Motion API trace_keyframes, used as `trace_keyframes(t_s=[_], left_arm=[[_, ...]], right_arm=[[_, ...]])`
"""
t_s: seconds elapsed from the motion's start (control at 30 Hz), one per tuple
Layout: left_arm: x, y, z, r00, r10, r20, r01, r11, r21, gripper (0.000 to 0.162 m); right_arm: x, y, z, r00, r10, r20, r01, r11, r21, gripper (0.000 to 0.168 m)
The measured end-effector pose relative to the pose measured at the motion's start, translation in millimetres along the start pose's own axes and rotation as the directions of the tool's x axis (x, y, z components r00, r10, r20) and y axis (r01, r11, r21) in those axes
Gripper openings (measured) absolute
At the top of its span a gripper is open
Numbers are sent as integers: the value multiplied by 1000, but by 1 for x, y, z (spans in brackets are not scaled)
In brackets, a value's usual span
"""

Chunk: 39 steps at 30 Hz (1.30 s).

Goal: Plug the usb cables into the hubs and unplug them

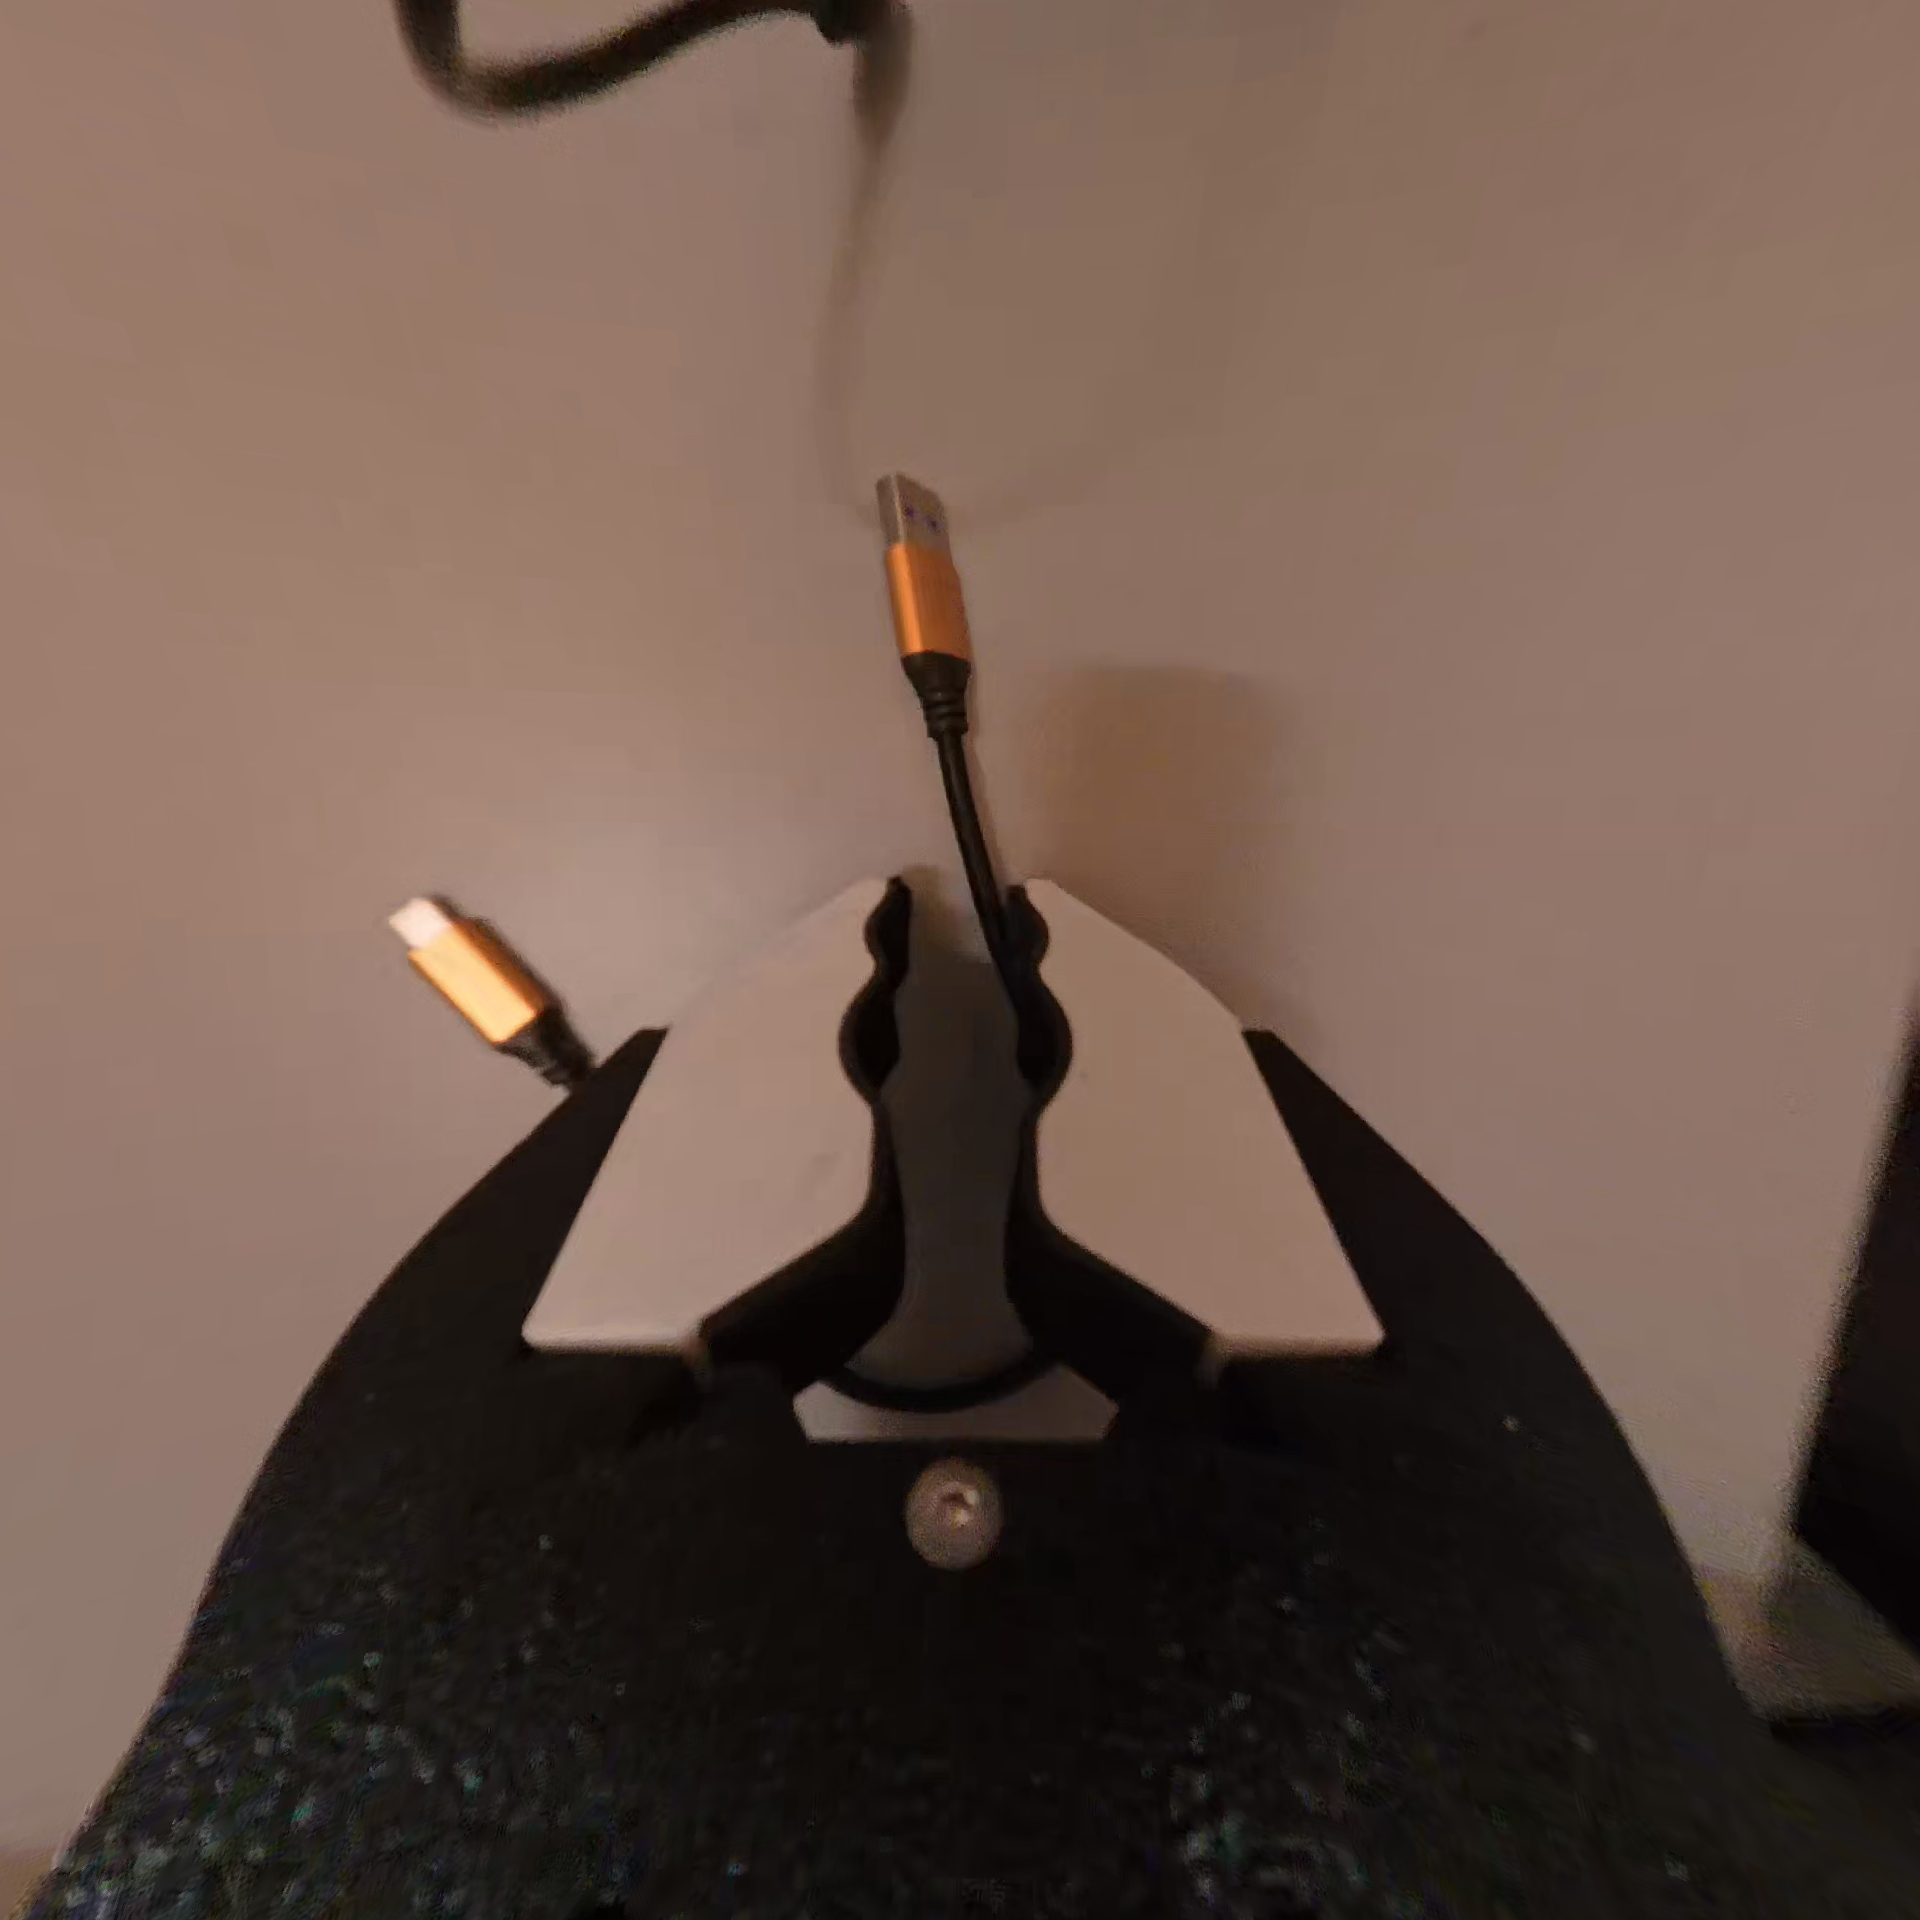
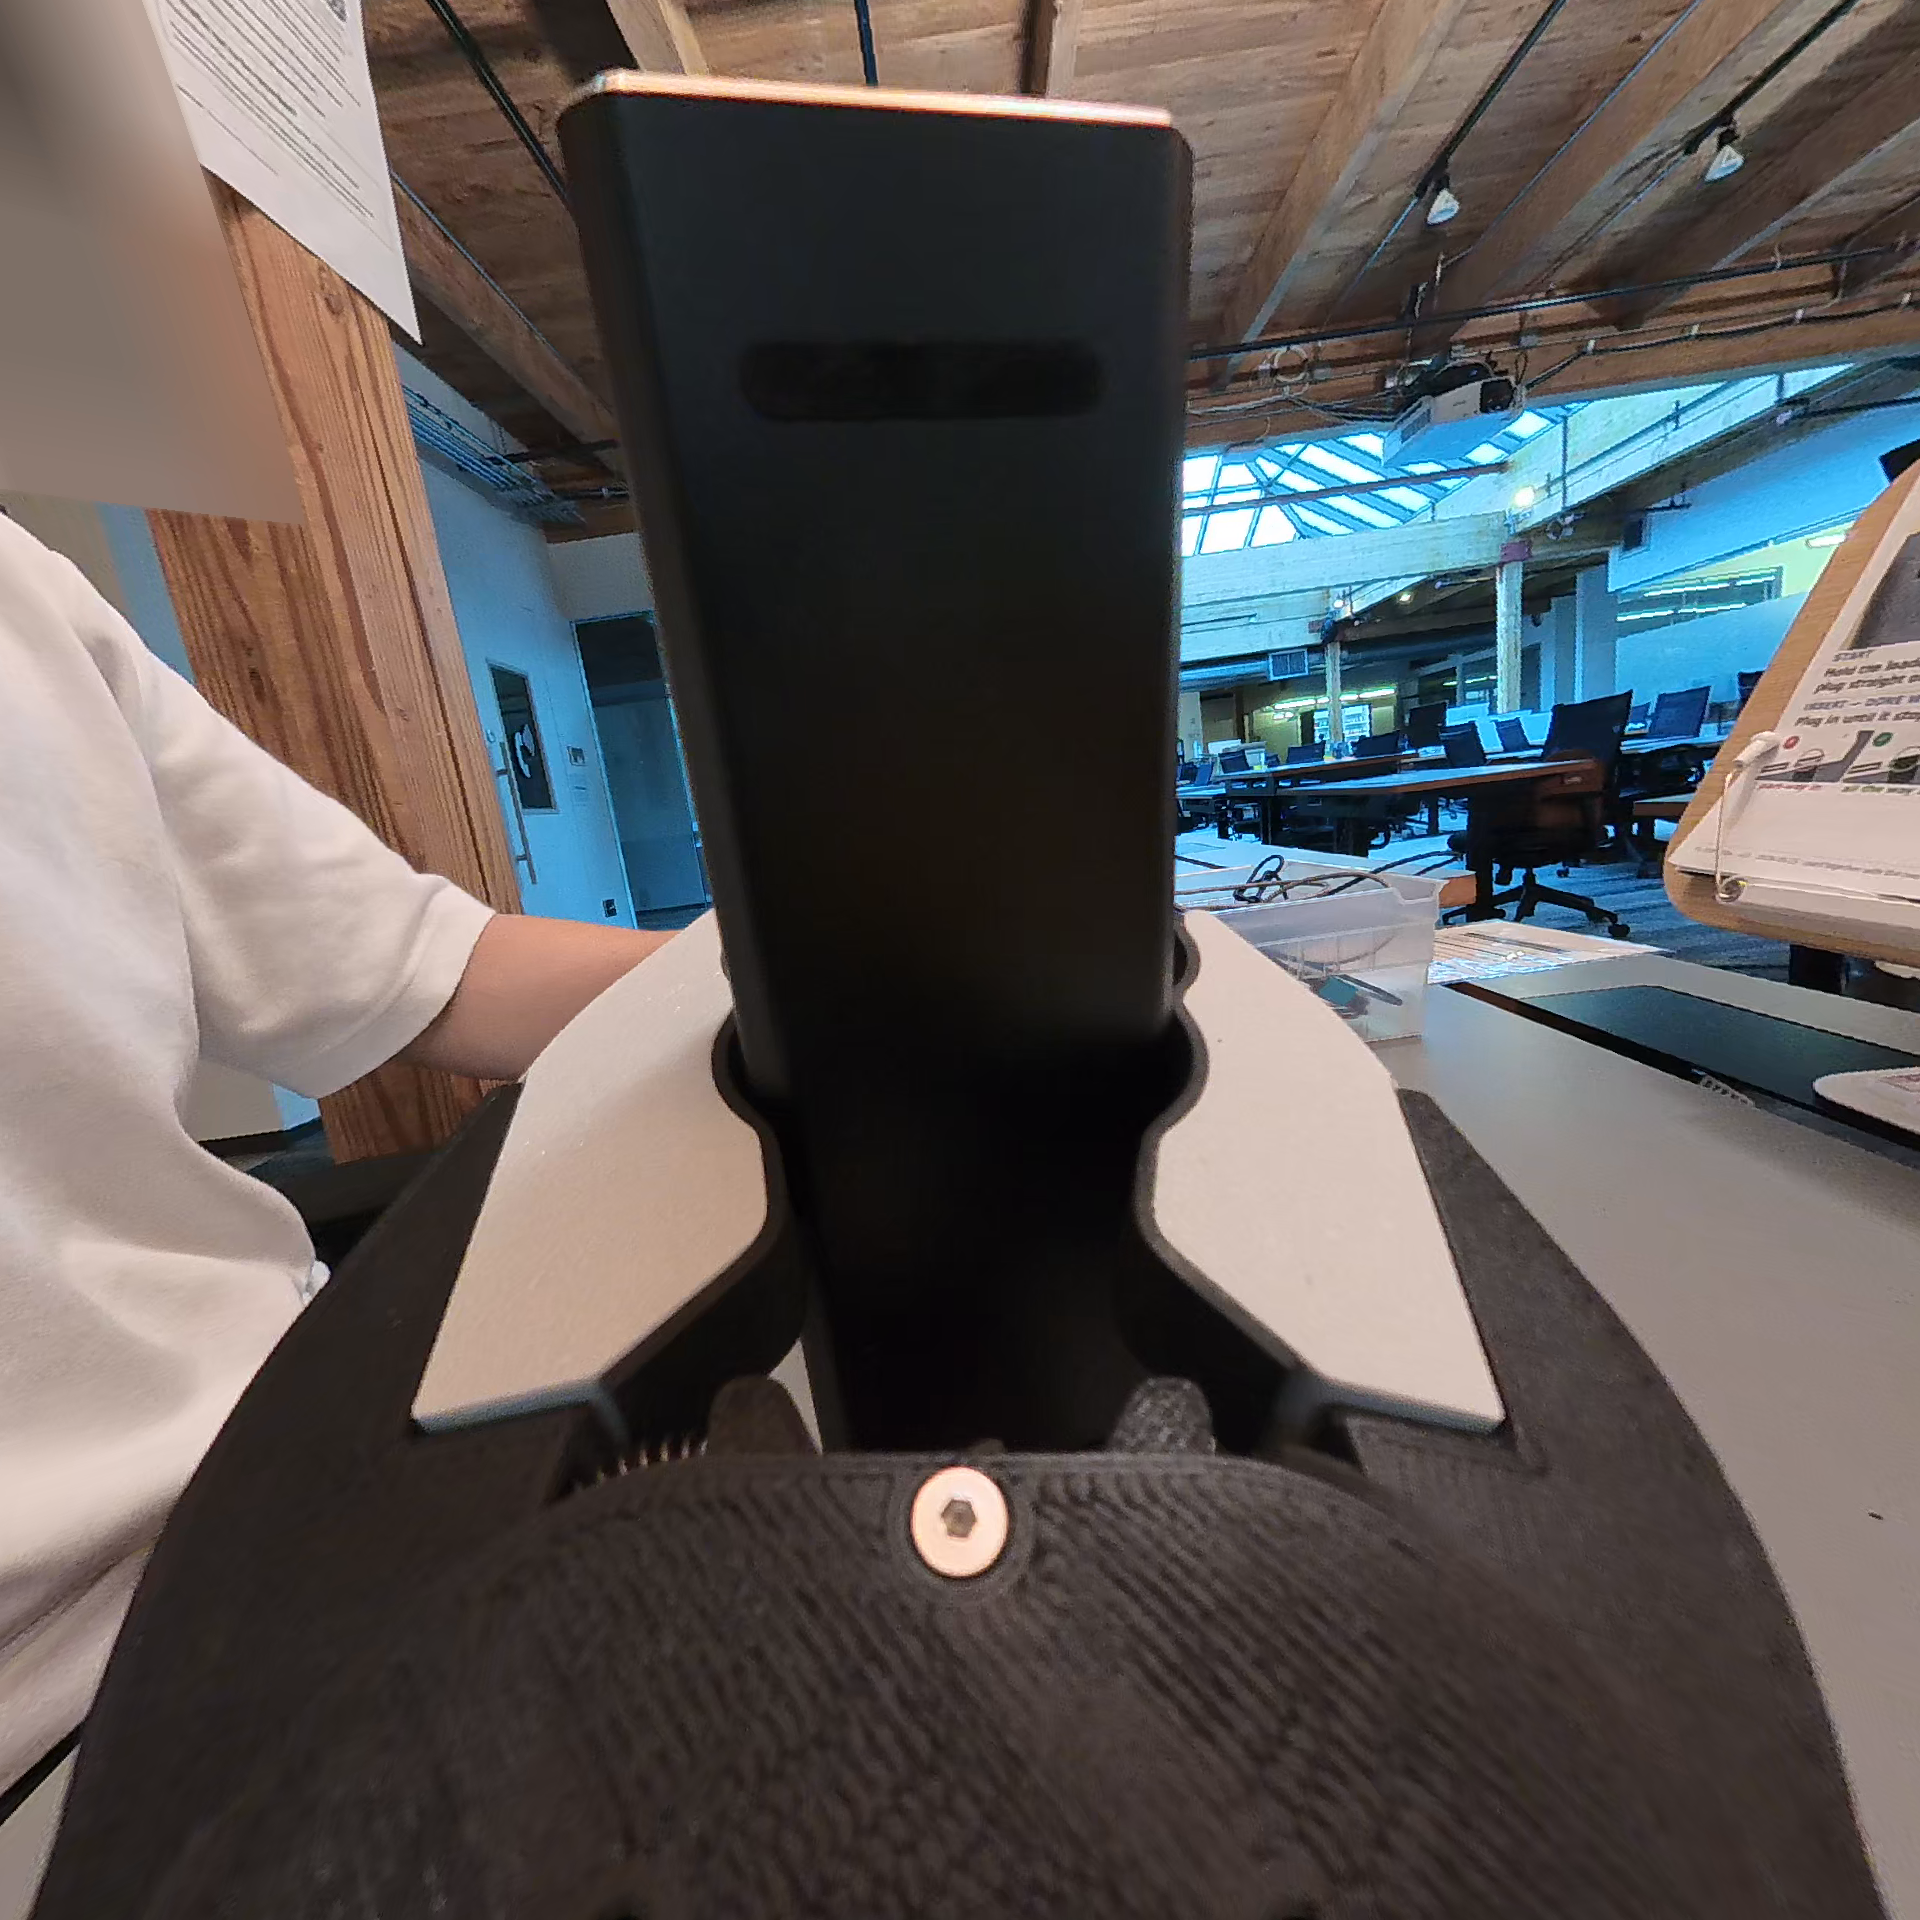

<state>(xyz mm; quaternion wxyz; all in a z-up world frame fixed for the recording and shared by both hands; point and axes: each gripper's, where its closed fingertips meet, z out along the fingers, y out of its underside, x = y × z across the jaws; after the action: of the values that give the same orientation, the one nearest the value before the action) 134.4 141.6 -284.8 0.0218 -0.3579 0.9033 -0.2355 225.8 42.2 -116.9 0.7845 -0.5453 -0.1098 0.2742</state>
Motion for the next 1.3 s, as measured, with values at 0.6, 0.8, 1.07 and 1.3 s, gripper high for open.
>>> trace_keyframes(t_s=[0.6,0.8,1.07,1.3], left_arm=[[-11,-30,15,865,182,467,-266,957,119,6],[-16,-31,14,851,123,511,-219,967,132,5],[-3,-50,-9,955,-146,257,46,933,358,5],[33,-94,-74,961,-270,-66,271,859,435,5]], right_arm=[[-1,4,3,1000,-19,-2,19,999,-31,75],[2,6,4,999,-25,-28,24,999,-45,75],[14,22,7,990,-92,-105,76,987,-142,76],[7,23,13,994,-95,-57,87,986,-140,76]])
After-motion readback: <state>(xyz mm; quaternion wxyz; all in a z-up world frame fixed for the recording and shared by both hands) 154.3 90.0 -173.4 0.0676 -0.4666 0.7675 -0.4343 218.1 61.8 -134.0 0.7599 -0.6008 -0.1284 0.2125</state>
